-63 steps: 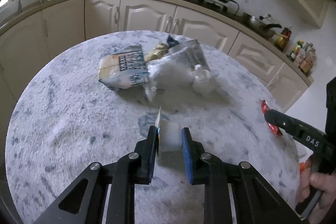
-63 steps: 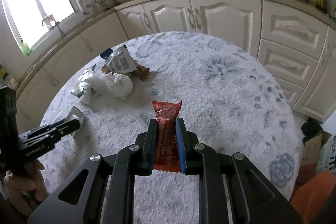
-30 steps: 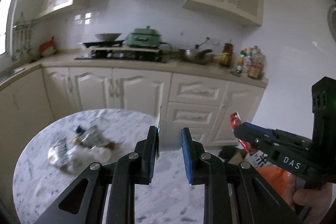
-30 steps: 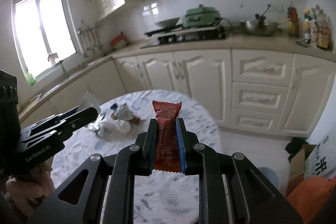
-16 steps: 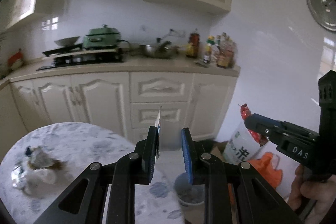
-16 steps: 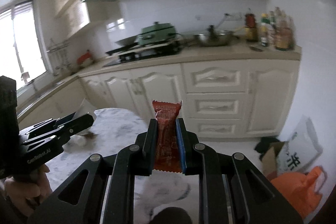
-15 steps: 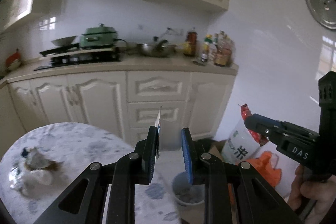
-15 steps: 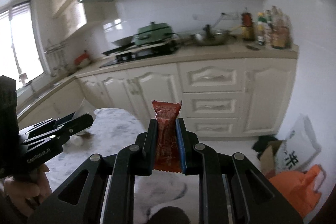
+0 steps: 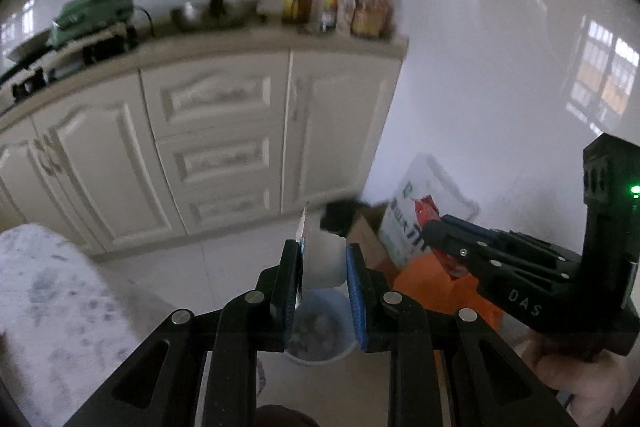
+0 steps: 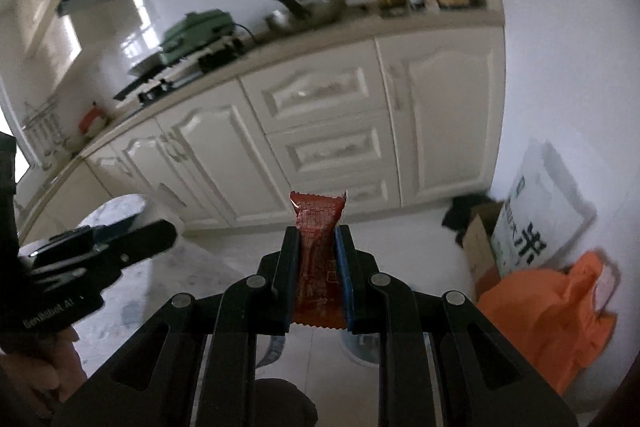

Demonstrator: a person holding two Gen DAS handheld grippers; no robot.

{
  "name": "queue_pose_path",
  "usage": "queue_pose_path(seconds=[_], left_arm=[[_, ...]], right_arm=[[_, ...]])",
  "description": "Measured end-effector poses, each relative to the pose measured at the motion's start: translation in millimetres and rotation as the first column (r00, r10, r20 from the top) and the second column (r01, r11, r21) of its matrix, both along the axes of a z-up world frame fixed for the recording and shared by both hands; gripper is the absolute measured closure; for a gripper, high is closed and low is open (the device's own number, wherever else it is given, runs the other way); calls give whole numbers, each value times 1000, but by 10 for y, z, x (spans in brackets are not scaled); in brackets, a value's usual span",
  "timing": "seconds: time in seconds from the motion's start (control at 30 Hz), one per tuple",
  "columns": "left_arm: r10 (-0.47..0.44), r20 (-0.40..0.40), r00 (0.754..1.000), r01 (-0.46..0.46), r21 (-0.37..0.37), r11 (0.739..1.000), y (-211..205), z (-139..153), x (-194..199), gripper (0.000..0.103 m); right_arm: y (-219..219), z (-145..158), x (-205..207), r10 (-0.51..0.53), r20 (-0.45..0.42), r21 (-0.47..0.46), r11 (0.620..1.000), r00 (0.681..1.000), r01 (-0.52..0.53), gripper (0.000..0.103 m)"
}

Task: Collect trash
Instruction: 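Carry both items to the blue bin and open both grippers over it, then swing both grippers back toward the remaining trash on the table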

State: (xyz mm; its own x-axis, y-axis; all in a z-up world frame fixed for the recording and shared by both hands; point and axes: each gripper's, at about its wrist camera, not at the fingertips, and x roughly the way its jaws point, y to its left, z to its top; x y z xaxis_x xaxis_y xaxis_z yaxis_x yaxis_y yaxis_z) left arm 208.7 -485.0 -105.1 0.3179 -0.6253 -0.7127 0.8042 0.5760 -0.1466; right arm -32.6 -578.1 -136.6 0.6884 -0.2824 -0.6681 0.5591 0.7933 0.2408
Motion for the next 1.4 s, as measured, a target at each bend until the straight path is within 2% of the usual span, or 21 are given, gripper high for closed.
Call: queue_pose_path(seconds=[0.27,0.37,0.43,0.47,0.53,0.57,0.6,0.63,0.67,0.7,0.73,0.77,0.8,0.83,1.03,1.33,1.4], left_arm=[[-46,-110,993,60,129,990,-1069,-456,512,84],[-53,-142,988,78,171,982,-1367,-642,662,83],[-41,-152,987,70,190,979,-1530,-748,774,76],[-35,-169,985,71,211,975,-1638,-836,844,69],[-20,-184,983,64,235,970,-1735,-952,926,50],[-8,-177,984,53,247,967,-1789,-991,953,40],[2,-168,986,41,252,967,-1823,-1023,979,35],[18,-167,986,27,265,964,-1864,-1049,1026,30],[29,-167,986,18,275,961,-1860,-1065,1016,19],[46,-158,986,1,284,959,-1865,-1082,1014,13],[62,-139,988,-20,284,959,-1879,-1073,1038,12],[71,-126,989,-32,284,958,-1824,-1042,985,9],[80,-118,990,-44,284,958,-1793,-1032,967,7],[91,-110,990,-57,282,958,-1793,-1009,973,6],[112,-64,992,-95,224,970,-1525,-760,767,5],[160,10,987,-161,53,986,-373,-128,213,1],[179,28,983,-180,18,983,18,62,69,1]], right_arm=[[-465,-503,107,-37,-42,110,993,998,41,85],[-642,-721,146,-51,-64,154,986,997,60,82],[-748,-854,166,-56,-67,188,980,996,68,82],[-794,-917,182,-55,-74,202,977,996,69,78],[-871,-1042,193,-68,-86,230,969,994,86,68],[-894,-1086,192,-71,-89,242,966,993,91,57],[-917,-1130,187,-76,-93,251,963,993,97,45],[-933,-1159,172,-86,-97,255,961,992,108,40],[-948,-1184,147,-98,-99,258,959,990,121,32],[-954,-1200,123,-109,-101,259,957,989,132,27],[-958,-1207,104,-118,-103,259,956,988,141,25],[-965,-1218,81,-128,-104,260,954,986,151,17],[-963,-1220,52,-141,-104,263,951,985,164,5],[-954,-1216,26,-151,-105,264,949,983,173,0],[-813,-1090,-44,-166,-110,248,950,980,188,0],[-302,-500,8,-127,-50,171,976,991,134,0],[-128,-324,41,-109,-26,146,983,994,111,0]])
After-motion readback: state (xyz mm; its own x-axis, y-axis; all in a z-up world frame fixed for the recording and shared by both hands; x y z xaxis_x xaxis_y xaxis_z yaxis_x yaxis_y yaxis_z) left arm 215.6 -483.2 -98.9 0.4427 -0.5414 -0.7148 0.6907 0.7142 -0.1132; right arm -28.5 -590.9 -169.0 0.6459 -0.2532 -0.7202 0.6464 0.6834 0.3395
